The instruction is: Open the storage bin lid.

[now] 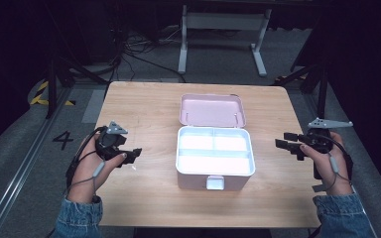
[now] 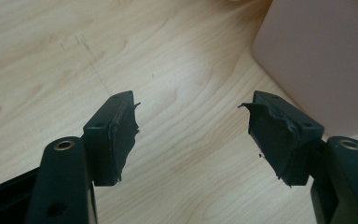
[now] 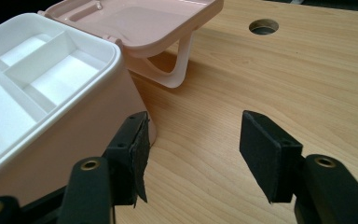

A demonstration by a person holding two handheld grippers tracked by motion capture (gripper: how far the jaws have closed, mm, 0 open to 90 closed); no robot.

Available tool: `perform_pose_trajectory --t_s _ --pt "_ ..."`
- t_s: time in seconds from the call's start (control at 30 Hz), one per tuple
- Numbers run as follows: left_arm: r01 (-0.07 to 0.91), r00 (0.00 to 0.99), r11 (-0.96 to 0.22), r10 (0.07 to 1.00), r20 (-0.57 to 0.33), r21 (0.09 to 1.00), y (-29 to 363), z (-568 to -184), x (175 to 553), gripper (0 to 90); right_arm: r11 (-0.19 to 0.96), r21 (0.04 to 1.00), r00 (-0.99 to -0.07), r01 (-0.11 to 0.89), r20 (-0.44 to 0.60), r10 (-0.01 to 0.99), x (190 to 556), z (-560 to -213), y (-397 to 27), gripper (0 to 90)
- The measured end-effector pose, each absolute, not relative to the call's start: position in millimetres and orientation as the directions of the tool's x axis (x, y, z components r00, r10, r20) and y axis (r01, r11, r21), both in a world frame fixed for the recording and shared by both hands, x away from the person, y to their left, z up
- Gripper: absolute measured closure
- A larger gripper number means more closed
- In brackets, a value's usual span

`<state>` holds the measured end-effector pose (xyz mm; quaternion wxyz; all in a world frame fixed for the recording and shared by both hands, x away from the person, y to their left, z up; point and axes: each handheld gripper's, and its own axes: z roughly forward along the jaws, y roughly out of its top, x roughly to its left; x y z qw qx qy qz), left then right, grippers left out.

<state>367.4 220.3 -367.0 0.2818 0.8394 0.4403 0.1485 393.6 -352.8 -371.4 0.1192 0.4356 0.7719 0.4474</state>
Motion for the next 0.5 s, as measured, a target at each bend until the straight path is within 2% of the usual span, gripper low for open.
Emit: perform_pose_trajectory --t_s 0.23,0.5 --pt "0.728 0.57 -0.473 0.819 -0.056 0.497 222.9 -386.3 371.6 31.2 0.23 0.784 -0.584 0.576 0.199 0.787 395.4 -376.2 -353.6 42.9" --pt "0.718 0.582 -0.481 0.811 -0.056 0.503 222.6 -387.4 372.8 29.7 0.236 0.779 -0.583 0.581 0.196 0.789 396.5 -378.1 -353.8 42.2"
